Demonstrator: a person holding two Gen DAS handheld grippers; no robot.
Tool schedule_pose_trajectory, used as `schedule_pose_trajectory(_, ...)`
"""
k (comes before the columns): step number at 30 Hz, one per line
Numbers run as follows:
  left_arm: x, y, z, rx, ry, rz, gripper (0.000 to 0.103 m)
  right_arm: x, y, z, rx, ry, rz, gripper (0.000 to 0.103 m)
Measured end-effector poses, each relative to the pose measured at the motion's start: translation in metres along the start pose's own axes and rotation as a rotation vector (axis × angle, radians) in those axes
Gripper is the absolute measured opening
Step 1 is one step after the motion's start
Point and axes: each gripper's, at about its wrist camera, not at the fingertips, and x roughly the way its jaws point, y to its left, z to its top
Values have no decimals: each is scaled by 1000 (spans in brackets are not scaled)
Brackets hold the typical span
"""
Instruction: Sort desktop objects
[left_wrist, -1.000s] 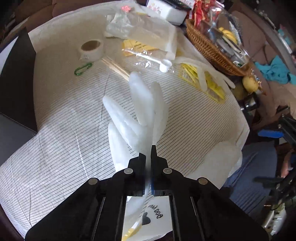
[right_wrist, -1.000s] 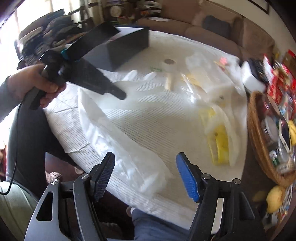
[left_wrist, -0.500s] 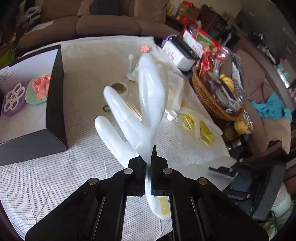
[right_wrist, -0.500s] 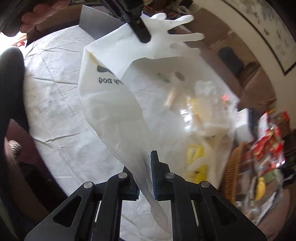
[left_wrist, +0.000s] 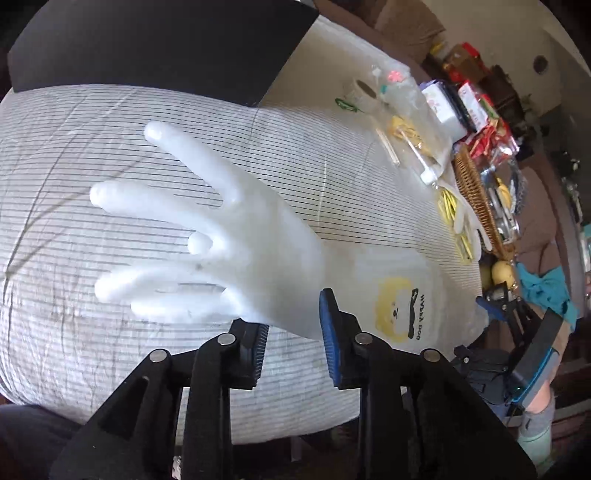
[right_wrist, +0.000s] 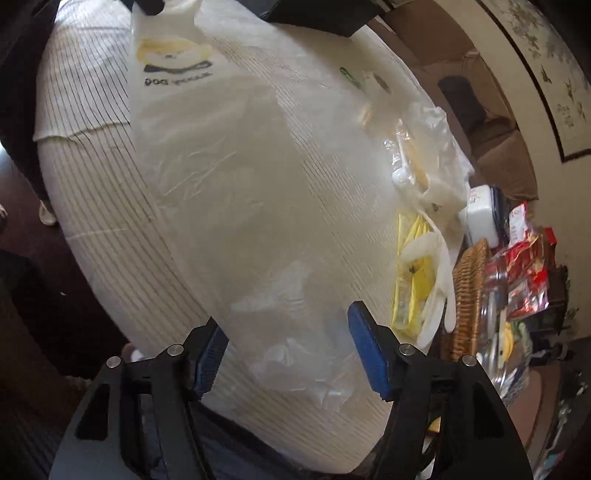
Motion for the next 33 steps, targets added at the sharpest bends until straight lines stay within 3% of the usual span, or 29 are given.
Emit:
schedule_pose_trajectory(3, -36, -8, 10, 22, -120, 32, 53, -24, -39, -6, 242, -34, 80, 69)
schedule_pose_trajectory(7, -78, -38, 30, 117, -289, 156, 56, -39, -86, -14, 551, -76, 220, 71)
schedule_pose_trajectory(9, -84, -51, 37, 177, -308, 147, 75, -44, -100, -17, 642, -116, 293, 71)
schedule_pose_trajectory(11, -70, -62, 45, 230, -270, 155, 75, -47, -107, -19, 700, -135, 363, 71)
schedule_pose_trajectory(14, -28, -69, 50, 280, -166, 149, 74, -60, -113, -19, 751, -172, 312, 74)
schedule_pose_trajectory(17, 11, -63, 43, 323, -78, 233, 68, -56, -97, -6, 701, -153, 319, 78)
schedule_pose_trajectory(20, 16, -55, 34, 356, -74, 261, 64, -42, -76, -3, 629, -87, 289, 78)
schedule_pose_trajectory(22, 10, -51, 35, 374, -103, 290, 64, -33, -82, -19, 693, -44, 298, 78)
schedule_pose_trajectory(25, -5, -45, 46, 422, -120, 253, 67, -25, -113, -67, 944, -74, 455, 78)
schedule_pose_trajectory(27, -6, -46, 57, 524, -68, 234, 73, -15, -126, -90, 1049, -73, 590, 78)
schedule_pose_trajectory(30, -9, -42, 70, 670, -1, 235, 73, -1, -132, -95, 1085, -77, 784, 79)
schedule_pose_trajectory(33, -10, -29, 89, 702, 76, 170, 73, 14, -133, -86, 1103, -75, 937, 79)
